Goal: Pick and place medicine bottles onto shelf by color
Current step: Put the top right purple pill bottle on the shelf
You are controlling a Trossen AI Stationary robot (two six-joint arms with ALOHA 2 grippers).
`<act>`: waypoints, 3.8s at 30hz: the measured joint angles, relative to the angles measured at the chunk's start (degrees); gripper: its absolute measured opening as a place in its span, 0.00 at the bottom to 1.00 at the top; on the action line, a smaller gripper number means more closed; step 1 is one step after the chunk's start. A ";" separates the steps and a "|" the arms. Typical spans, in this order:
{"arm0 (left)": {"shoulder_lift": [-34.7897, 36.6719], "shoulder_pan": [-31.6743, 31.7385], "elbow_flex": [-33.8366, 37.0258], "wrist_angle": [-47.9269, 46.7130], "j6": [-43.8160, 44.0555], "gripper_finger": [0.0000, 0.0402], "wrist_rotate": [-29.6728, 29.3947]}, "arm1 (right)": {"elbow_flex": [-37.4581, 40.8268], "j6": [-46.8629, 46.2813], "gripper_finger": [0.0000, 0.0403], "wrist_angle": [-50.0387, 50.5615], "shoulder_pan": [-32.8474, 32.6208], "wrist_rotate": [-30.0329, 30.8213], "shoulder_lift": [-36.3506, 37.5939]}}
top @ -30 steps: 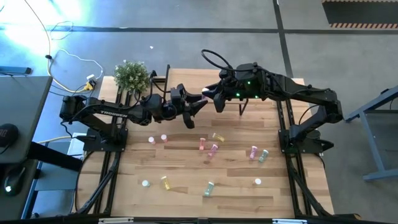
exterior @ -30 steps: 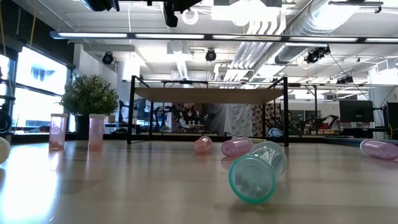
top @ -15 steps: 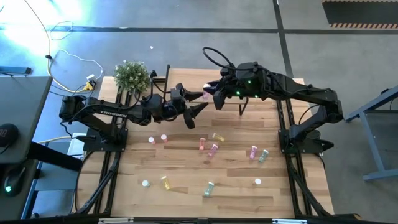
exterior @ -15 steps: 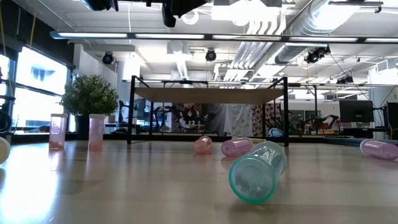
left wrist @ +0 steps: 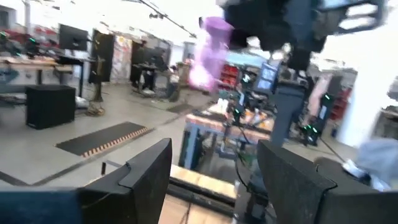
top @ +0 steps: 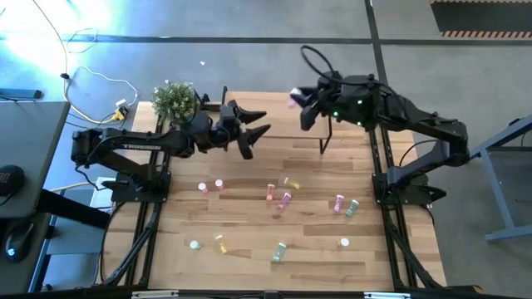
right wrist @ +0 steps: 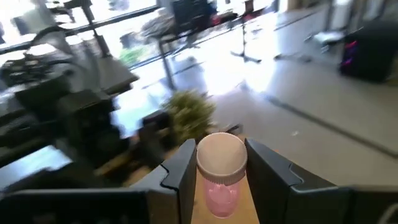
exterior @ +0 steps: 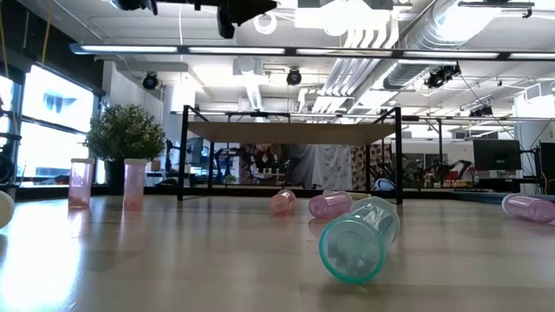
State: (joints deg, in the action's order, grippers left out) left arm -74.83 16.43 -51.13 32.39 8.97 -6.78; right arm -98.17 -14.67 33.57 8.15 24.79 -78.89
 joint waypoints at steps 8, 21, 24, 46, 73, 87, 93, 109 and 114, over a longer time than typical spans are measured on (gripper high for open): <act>7.05 0.19 -0.02 -9.62 -1.87 0.57 3.10 | 2.08 5.65 0.27 0.44 2.33 9.18 0.73; 12.85 0.45 0.02 -16.05 -3.23 0.57 2.92 | 25.55 -0.46 0.27 -21.28 9.36 0.88 2.67; 13.14 0.45 0.02 -17.17 -3.23 0.57 2.94 | 29.98 0.27 0.27 -27.65 9.50 0.43 2.82; 13.05 0.47 0.02 -19.33 -6.23 0.57 -3.11 | 41.81 10.66 0.27 -46.46 21.06 -12.04 -3.99; 13.03 0.47 0.02 -19.33 -7.23 0.57 -7.59 | 36.41 17.07 0.27 -40.57 24.40 -16.81 -12.72; 13.03 0.47 0.02 -19.31 -7.10 0.57 -7.57 | 36.35 14.55 0.29 -39.94 24.38 -16.77 -12.70; 13.03 0.47 0.02 -19.32 -7.23 0.57 -7.57 | 36.37 13.18 0.39 -39.32 24.38 -16.83 -12.70; 13.03 0.39 0.04 -23.16 -10.71 0.57 -7.36 | 36.37 11.65 0.42 -39.79 24.38 -16.80 -12.57; 13.03 0.39 0.04 -23.88 -10.71 0.57 -7.35 | 35.33 11.67 0.42 -38.82 24.43 -16.78 -12.55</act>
State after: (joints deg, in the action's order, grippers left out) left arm -61.80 16.82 -51.09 8.51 -1.74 -14.13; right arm -62.84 -3.01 -5.25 32.58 8.01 -91.44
